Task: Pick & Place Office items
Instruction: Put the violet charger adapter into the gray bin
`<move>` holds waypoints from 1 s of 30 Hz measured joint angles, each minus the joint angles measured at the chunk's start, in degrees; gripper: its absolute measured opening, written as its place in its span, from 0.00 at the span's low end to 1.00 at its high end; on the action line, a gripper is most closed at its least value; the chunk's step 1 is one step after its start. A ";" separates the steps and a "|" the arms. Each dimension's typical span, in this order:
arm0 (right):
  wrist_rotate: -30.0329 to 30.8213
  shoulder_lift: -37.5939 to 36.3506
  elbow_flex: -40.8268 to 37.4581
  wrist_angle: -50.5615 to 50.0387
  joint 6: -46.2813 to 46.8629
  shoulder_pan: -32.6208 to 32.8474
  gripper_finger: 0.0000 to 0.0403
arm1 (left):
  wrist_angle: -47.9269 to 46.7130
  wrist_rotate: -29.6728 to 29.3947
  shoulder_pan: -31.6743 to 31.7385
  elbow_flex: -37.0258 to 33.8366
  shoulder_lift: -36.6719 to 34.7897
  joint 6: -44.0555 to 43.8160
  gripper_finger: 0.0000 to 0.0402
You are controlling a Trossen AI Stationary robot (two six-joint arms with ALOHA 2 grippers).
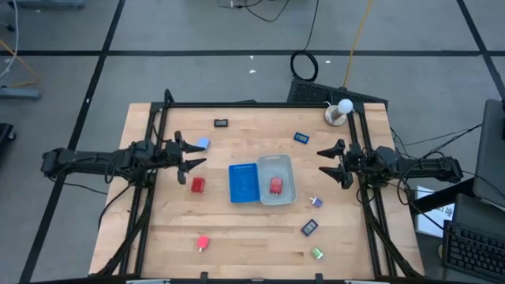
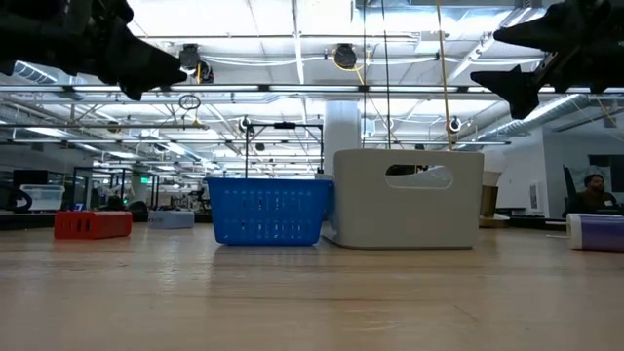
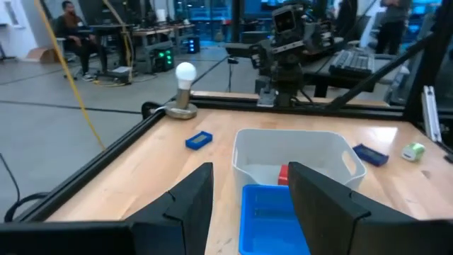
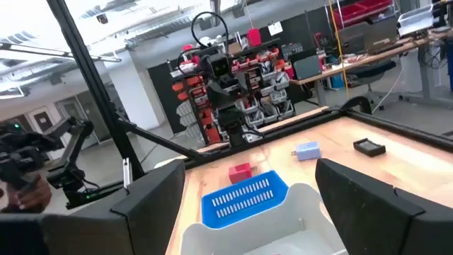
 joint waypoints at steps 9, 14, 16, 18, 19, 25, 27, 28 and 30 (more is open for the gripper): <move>-13.19 10.42 1.90 23.05 -1.56 5.12 0.77 | 0.37 -0.75 0.05 -0.68 -0.95 -2.54 0.46; -6.28 22.20 11.25 12.28 -7.67 12.09 0.77 | 0.42 -0.75 0.05 -0.68 -0.95 -2.55 0.46; 0.10 26.99 16.48 2.84 -8.75 14.75 0.77 | 0.42 -0.75 0.05 -0.68 -0.95 -2.59 0.46; 6.97 31.90 21.50 -6.66 -8.94 17.39 0.77 | 0.42 -0.75 0.05 -0.68 -0.95 -2.59 0.46; 10.12 34.17 23.80 -11.02 -8.38 18.54 0.77 | 0.43 -0.75 0.05 -0.68 -0.95 -2.59 0.46; 18.63 44.78 32.36 -24.46 1.43 22.33 0.77 | 0.44 -0.75 0.05 -0.68 -0.95 -2.59 0.46; 18.49 47.31 33.73 -26.57 5.30 22.97 0.77 | 0.46 -0.75 0.05 -0.68 -0.95 -2.61 0.46; 18.48 48.39 34.29 -27.59 7.00 23.34 0.77 | 0.46 -0.75 0.05 -0.68 -0.95 -2.63 0.46; 18.48 50.46 35.12 -30.35 9.97 24.08 0.77 | 0.46 -0.75 0.05 -0.68 -0.95 -2.66 0.46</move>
